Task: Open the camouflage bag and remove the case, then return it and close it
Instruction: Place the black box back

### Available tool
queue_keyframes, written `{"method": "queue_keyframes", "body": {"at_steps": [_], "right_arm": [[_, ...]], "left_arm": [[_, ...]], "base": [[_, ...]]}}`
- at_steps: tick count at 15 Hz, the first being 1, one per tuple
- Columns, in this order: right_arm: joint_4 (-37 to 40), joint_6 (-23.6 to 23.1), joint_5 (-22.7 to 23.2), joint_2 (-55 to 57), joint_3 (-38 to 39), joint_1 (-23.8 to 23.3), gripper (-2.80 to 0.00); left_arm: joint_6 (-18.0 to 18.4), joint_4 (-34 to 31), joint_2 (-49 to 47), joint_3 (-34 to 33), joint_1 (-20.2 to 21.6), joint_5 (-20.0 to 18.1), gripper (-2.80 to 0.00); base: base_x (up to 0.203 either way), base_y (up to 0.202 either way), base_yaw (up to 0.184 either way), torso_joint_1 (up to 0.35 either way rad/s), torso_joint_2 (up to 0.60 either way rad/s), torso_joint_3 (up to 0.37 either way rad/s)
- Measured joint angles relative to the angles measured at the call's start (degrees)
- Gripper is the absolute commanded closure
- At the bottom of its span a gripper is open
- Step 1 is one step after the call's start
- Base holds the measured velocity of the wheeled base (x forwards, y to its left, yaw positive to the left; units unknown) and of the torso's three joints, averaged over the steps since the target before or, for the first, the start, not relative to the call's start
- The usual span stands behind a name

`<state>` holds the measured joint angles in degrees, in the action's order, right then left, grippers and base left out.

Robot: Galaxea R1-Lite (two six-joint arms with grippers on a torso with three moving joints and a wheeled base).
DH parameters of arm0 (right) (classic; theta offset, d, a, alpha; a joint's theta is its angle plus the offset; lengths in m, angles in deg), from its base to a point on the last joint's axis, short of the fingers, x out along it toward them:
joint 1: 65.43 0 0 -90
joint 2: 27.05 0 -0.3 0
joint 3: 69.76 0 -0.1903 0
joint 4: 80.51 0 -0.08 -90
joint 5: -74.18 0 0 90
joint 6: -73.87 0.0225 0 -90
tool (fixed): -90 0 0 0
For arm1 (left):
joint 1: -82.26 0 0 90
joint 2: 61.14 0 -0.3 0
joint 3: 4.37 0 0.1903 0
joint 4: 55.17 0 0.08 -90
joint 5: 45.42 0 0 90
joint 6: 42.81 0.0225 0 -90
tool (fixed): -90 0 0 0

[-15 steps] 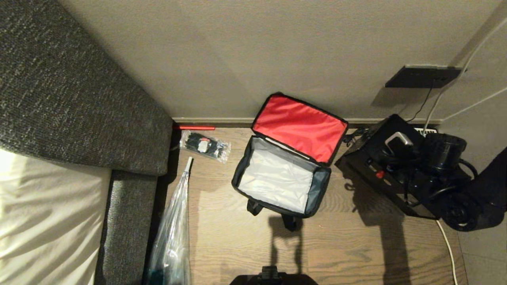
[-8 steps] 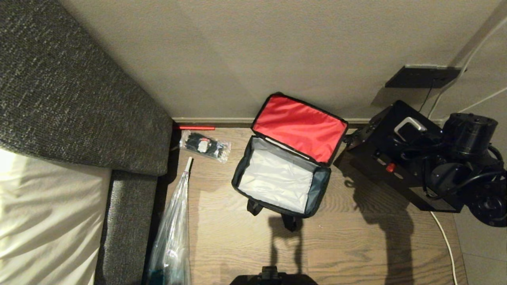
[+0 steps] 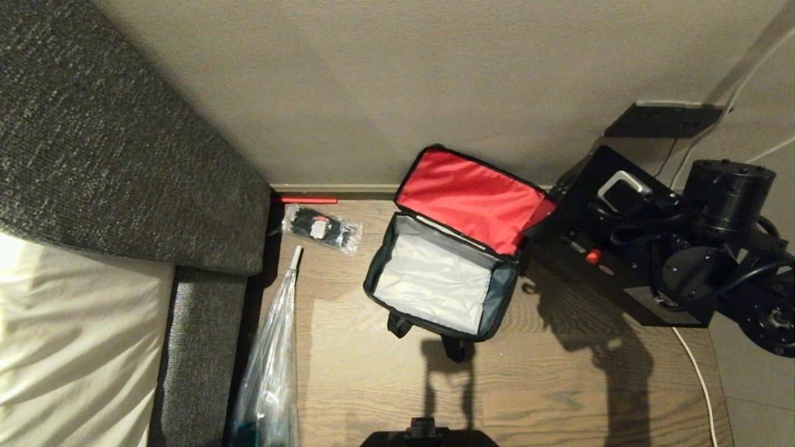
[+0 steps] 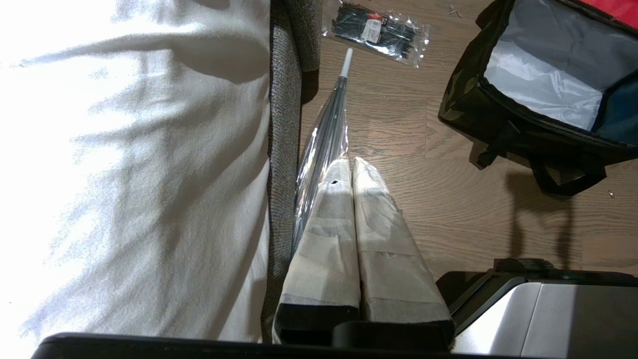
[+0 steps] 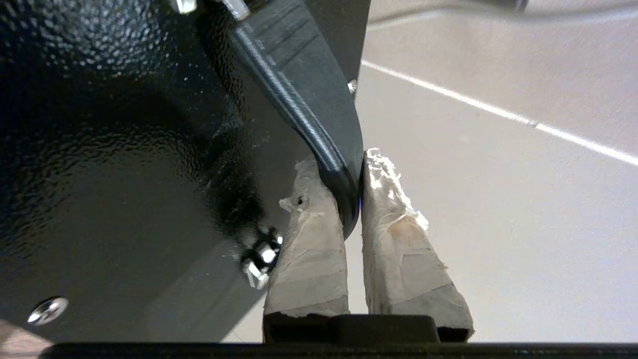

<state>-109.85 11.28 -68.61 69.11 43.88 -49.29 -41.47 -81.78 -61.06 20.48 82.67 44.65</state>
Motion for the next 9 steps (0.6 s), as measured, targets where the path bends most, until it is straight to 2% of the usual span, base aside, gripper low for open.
{"method": "queue_keyframes", "body": {"at_steps": [9], "right_arm": [[5.3,0.6,-6.0,-0.8,-3.8,9.7,0.00]], "left_arm": [[0.0,0.0,0.0,0.0,0.0,0.0,0.00]], "base": [[0.000,0.000,0.000,0.000,0.00,0.000]]}}
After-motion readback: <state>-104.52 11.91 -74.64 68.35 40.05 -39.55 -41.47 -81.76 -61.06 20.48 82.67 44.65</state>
